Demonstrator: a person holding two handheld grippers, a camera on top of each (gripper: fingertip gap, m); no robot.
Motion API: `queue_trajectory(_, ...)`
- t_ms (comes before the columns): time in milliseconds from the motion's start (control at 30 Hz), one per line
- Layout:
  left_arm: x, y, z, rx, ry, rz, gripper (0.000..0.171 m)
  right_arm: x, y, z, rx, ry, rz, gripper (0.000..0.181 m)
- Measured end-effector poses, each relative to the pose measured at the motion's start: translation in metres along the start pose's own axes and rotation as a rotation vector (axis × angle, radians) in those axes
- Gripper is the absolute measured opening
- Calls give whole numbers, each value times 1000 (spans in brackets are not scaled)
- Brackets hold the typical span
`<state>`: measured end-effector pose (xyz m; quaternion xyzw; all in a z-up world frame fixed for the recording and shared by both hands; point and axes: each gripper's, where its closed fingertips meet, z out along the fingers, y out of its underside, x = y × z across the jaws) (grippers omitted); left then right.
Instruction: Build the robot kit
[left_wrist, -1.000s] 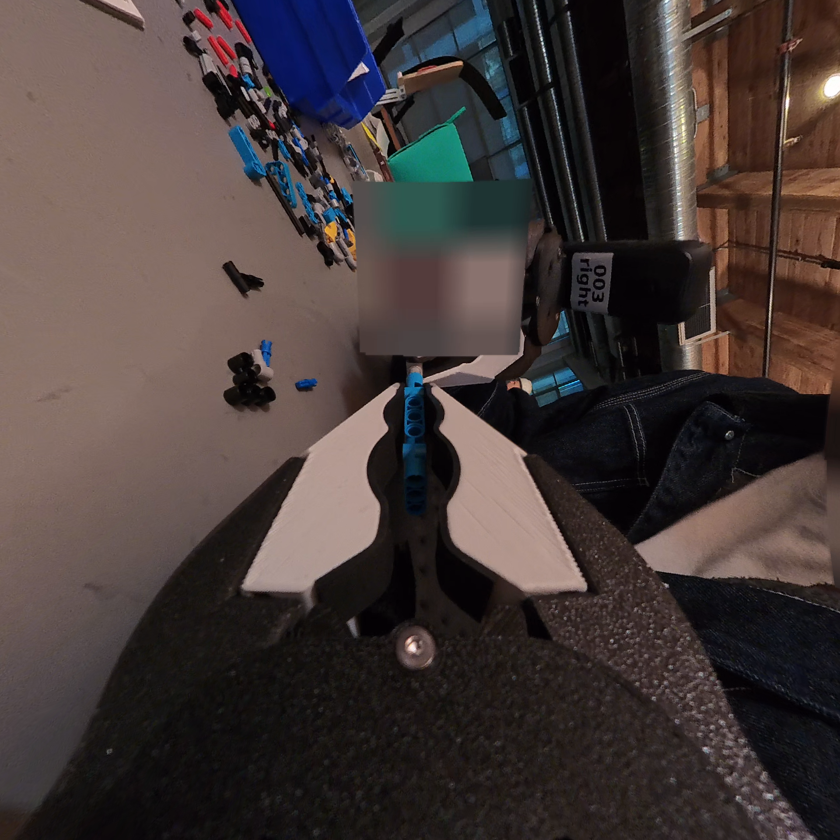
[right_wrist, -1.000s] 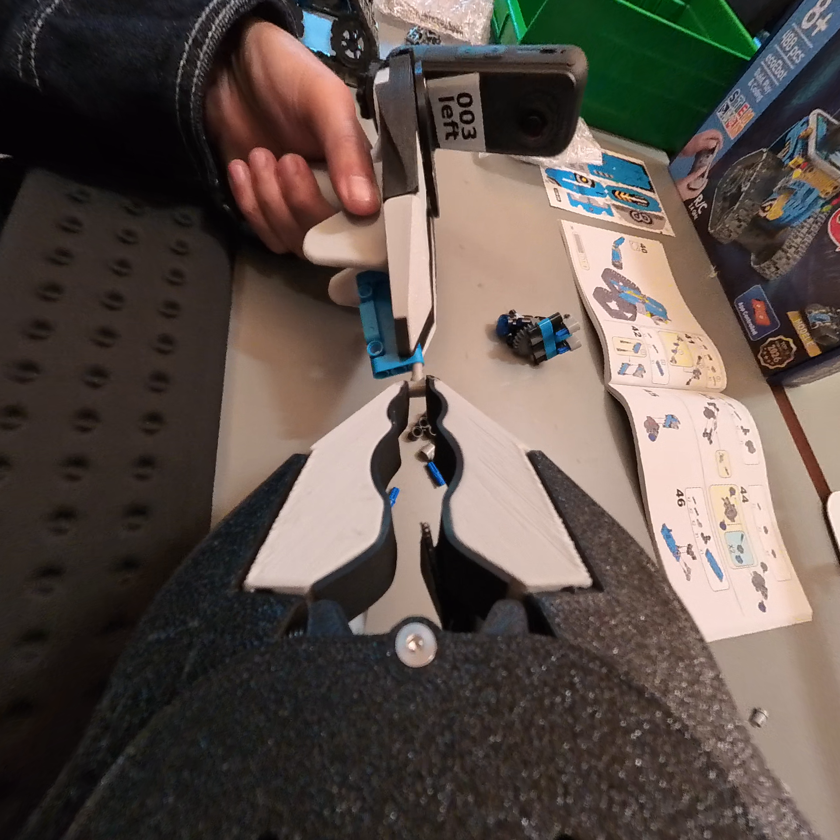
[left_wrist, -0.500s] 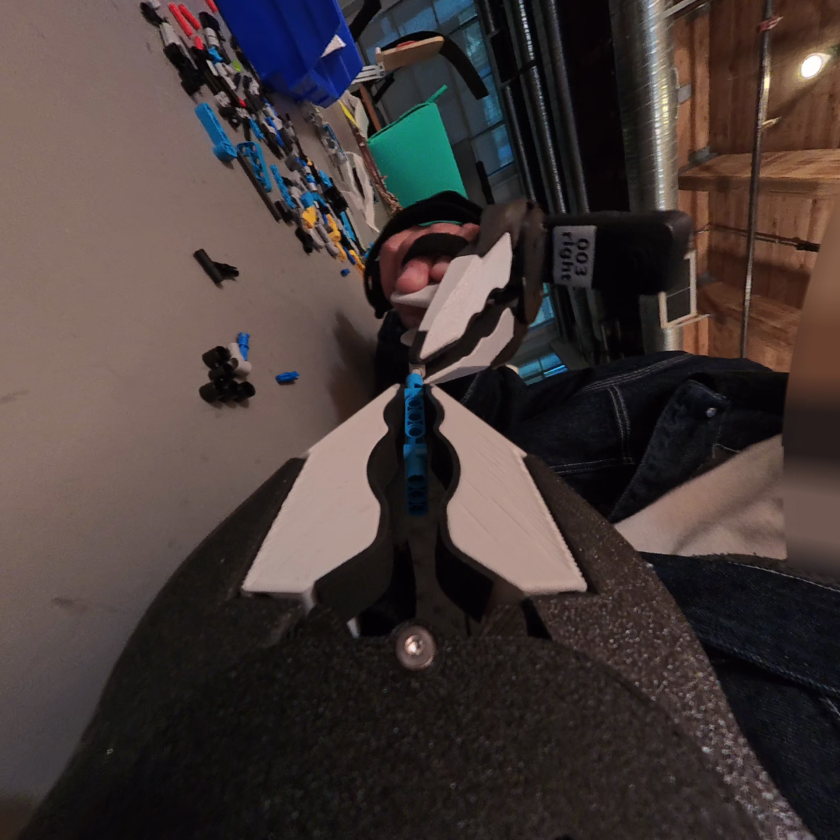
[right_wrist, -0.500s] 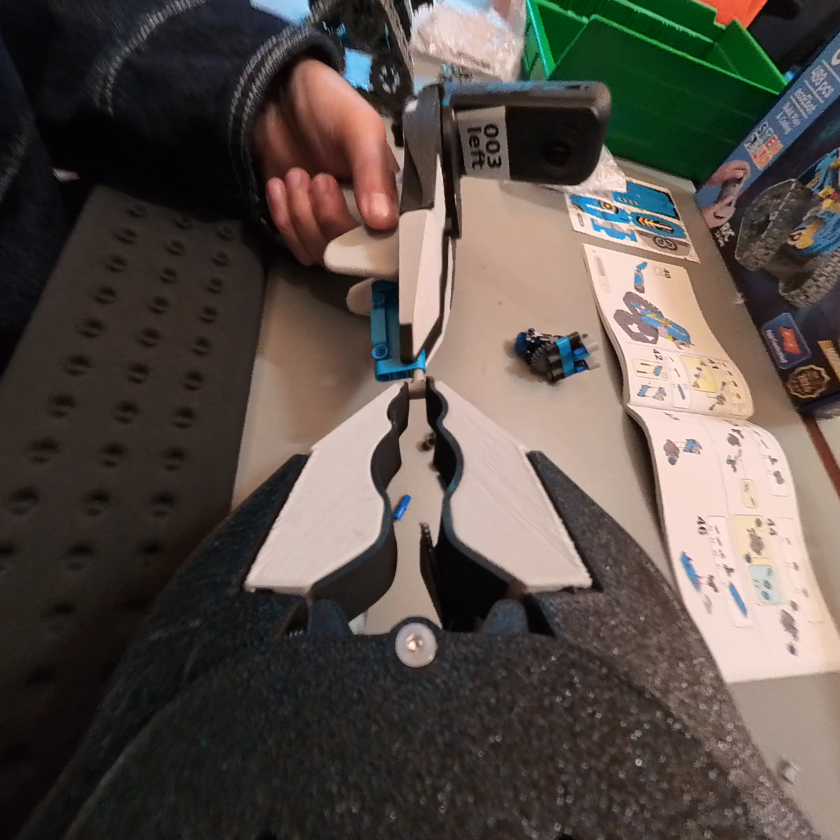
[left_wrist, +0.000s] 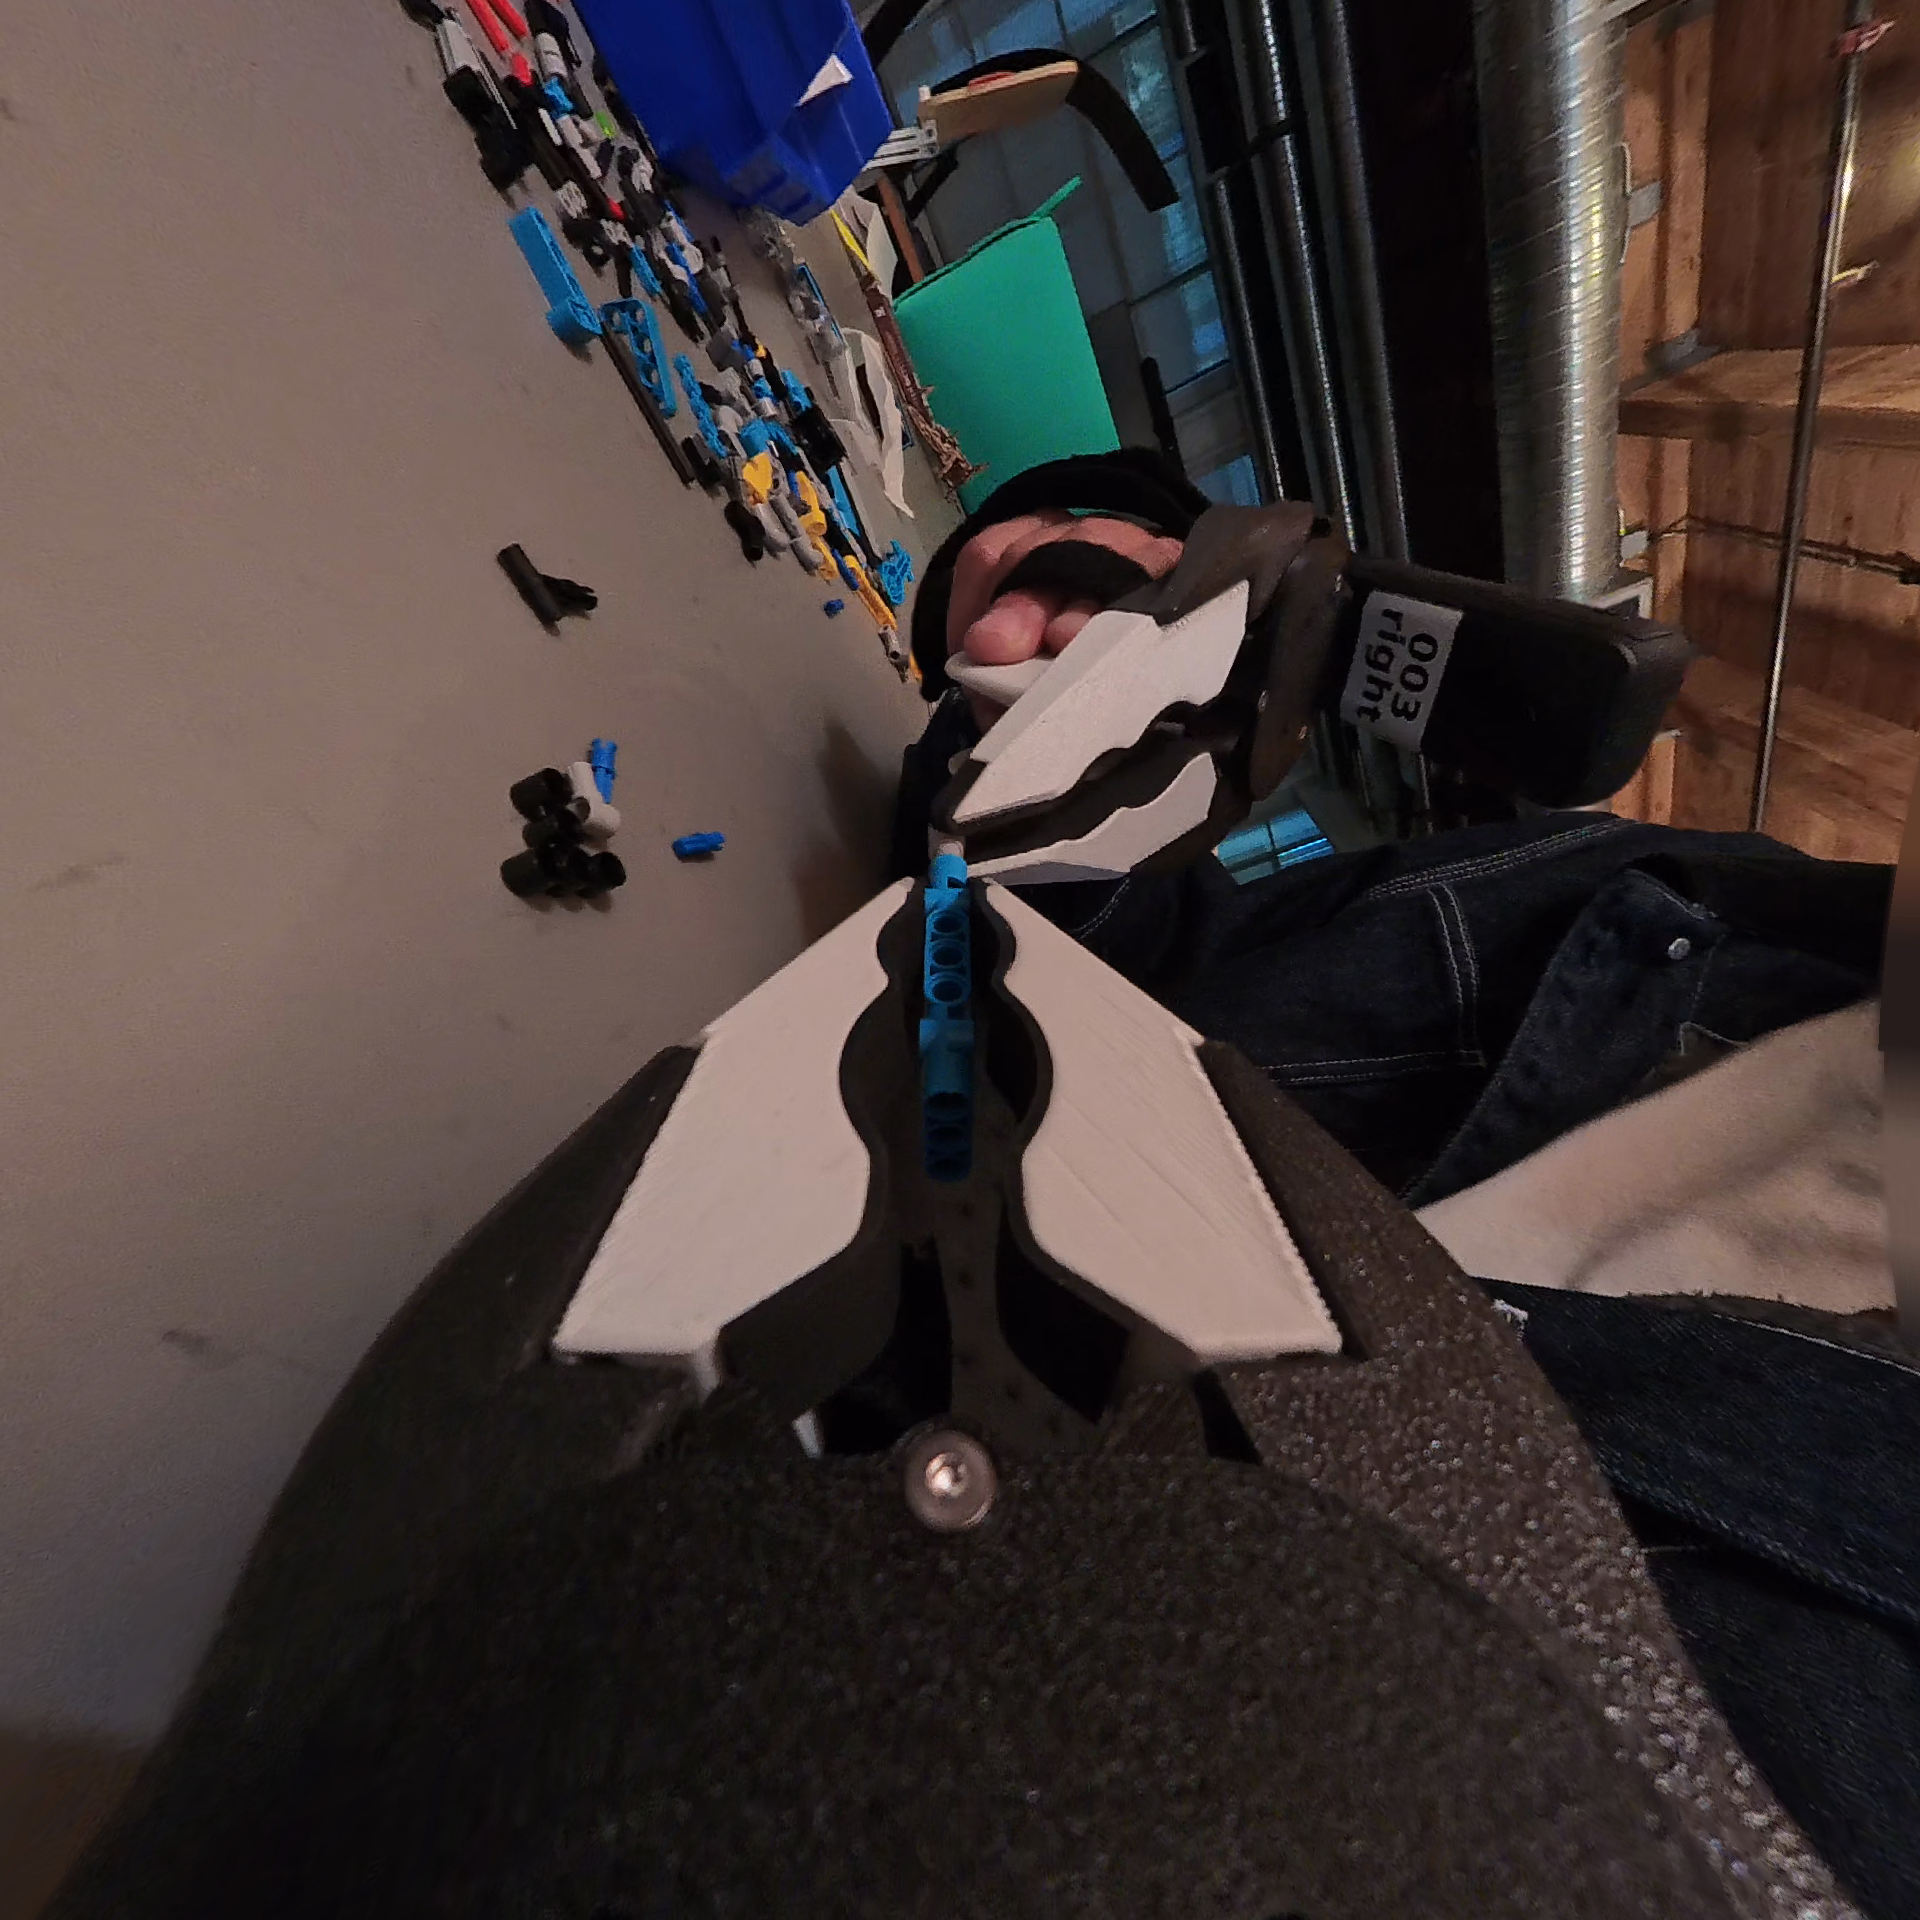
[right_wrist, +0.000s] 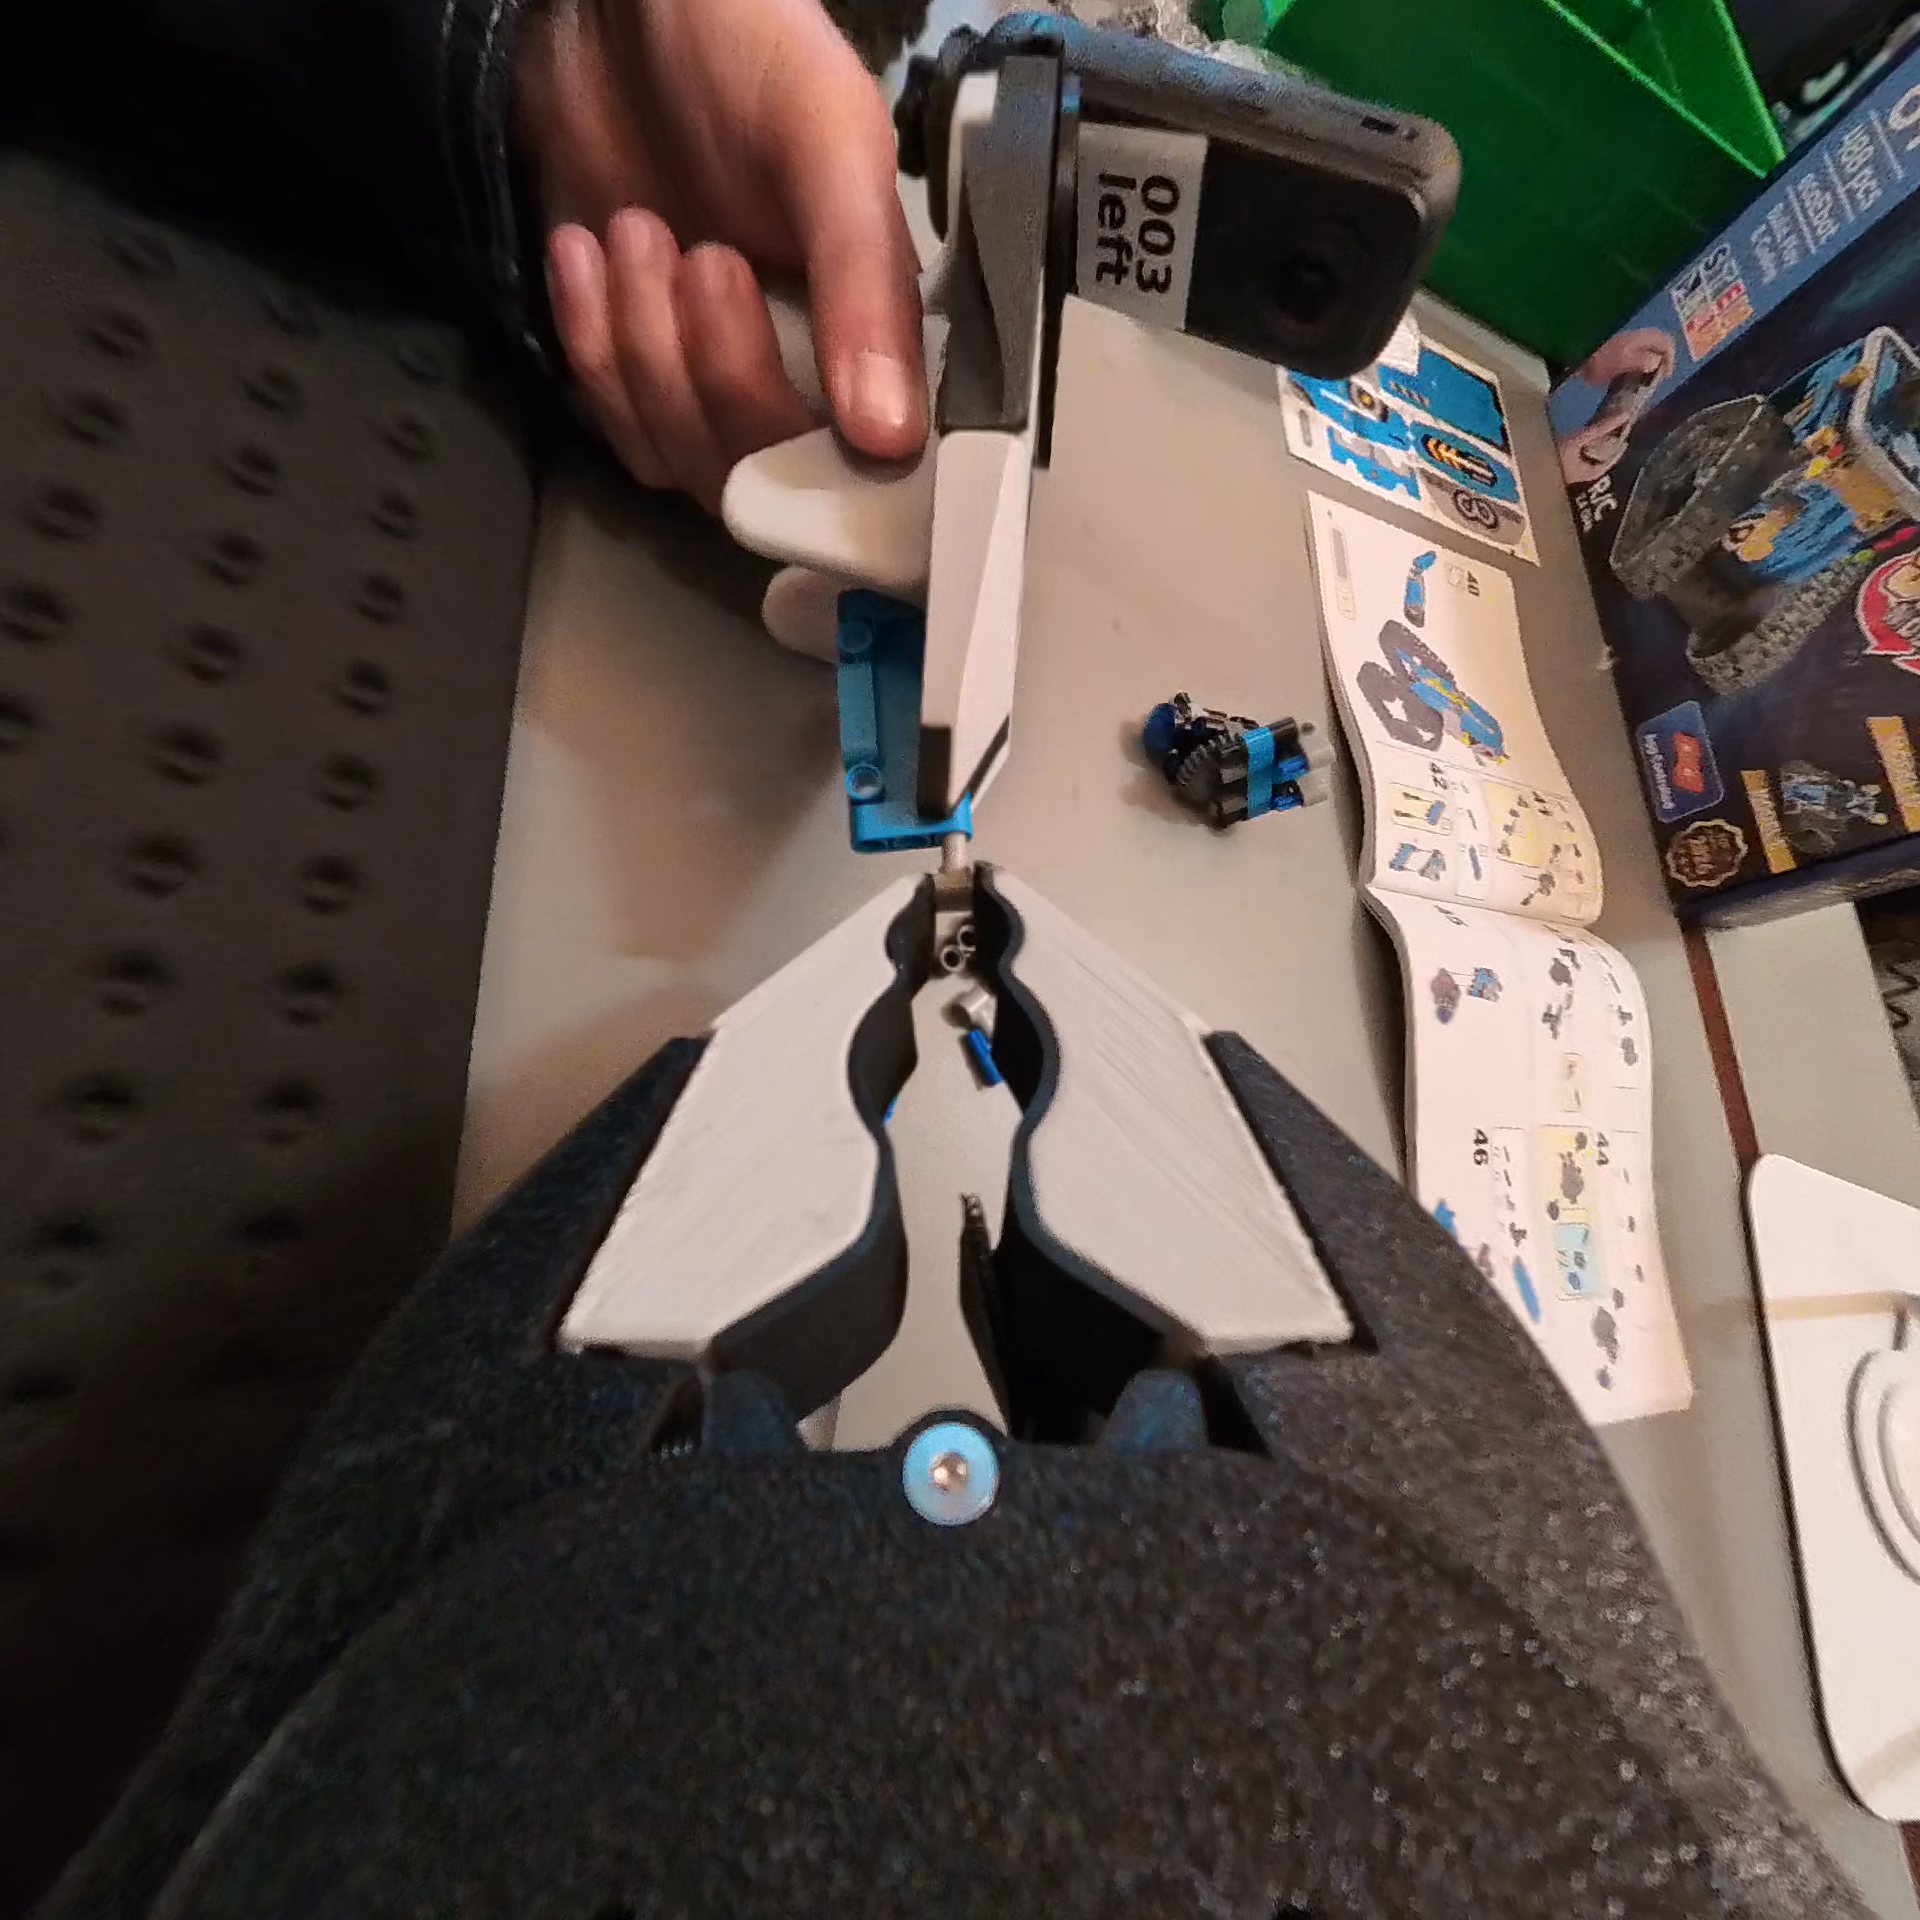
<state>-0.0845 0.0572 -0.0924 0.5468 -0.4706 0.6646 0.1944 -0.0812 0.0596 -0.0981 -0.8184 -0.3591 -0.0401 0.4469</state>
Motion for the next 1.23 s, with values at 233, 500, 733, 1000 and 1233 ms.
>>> queue_trajectory(233,0,-1,0,0,-8,20,5,1,-4,-1,46,-23,58,6)
queue_trajectory(500,5,4,2,-30,20,21,5,-5,-9,-5,147,-104,126,6)
queue_trajectory(733,7,2,6,-24,38,20,5,-4,-15,-7,188,-105,131,7)
queue_trajectory(1000,47,-3,-1,18,274,21,5,3,-46,-30,542,-263,408,7)
queue_trajectory(1233,84,-25,-10,175,495,7,7,43,-81,-62,901,-281,608,7)
